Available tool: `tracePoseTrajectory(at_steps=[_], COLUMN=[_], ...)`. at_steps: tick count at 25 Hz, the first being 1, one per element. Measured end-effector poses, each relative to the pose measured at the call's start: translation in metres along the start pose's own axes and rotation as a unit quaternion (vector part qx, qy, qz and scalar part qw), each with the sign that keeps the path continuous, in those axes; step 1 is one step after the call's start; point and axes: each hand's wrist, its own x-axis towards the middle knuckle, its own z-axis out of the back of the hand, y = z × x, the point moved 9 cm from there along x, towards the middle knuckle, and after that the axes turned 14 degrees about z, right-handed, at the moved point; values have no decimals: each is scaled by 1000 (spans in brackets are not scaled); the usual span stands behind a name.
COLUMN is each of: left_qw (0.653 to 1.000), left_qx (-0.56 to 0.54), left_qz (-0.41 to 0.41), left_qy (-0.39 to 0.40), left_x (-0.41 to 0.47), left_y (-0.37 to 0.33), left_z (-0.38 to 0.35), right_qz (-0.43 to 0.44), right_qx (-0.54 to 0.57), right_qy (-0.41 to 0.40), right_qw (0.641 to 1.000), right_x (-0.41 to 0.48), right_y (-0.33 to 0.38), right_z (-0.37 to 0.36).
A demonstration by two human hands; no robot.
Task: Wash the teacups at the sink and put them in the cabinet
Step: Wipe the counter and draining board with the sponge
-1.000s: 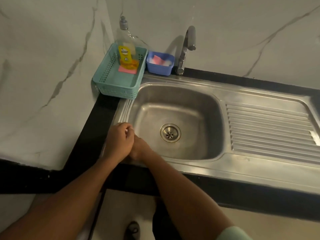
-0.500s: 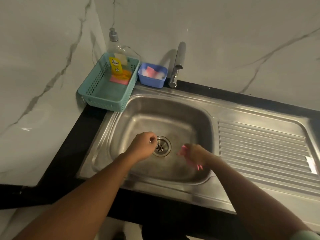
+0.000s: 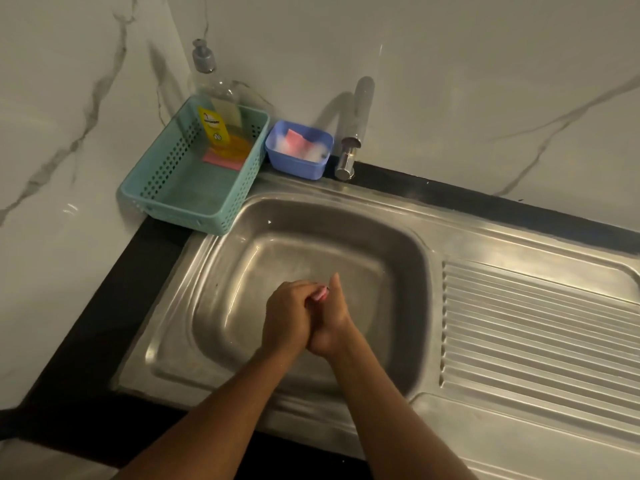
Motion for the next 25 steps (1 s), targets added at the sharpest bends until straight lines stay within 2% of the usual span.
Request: tracePoseTrajectory(at_steps=[1, 3, 5, 10, 11, 13, 15, 17, 19, 23, 25], left_qw=[1000, 998, 994, 986, 986, 991, 991, 990, 989, 990, 991], left_qx=[8, -7, 13, 20, 35, 48, 46, 44, 50, 40, 32], left_qz=[-27, -2, 39, 89, 91, 104, 122, 134, 138, 131, 129], left_qy=[2, 59, 103, 142, 135, 64, 4, 9, 16, 22, 26], left_x=[2, 10, 20, 39, 36, 35, 40, 43, 41, 39, 41], left_y=[-1, 0, -3, -8, -8, -2, 16, 36, 47, 46, 43], left_z=[-4, -15, -21, -29, -31, -19, -3, 3, 6, 2, 1], right_qz=[-6, 19, 60, 149, 170, 202, 192, 195, 217, 194, 230], right_qx=[43, 95, 63, 9, -15, -102, -200, -337, -413, -390, -451], right_qy=[-3, -25, -33, -39, -48, -104, -134, -131, -94, 30, 6], right_qw=[999, 995, 996, 988, 984, 968, 951, 912, 879, 900, 862], right_x=[1, 12, 28, 55, 59, 67, 74, 78, 81, 87, 88], right_y=[-2, 12, 35, 62, 66, 79, 89, 100, 103, 83, 87], right_z=[3, 11, 15, 18, 21, 35, 50, 60, 54, 27, 27])
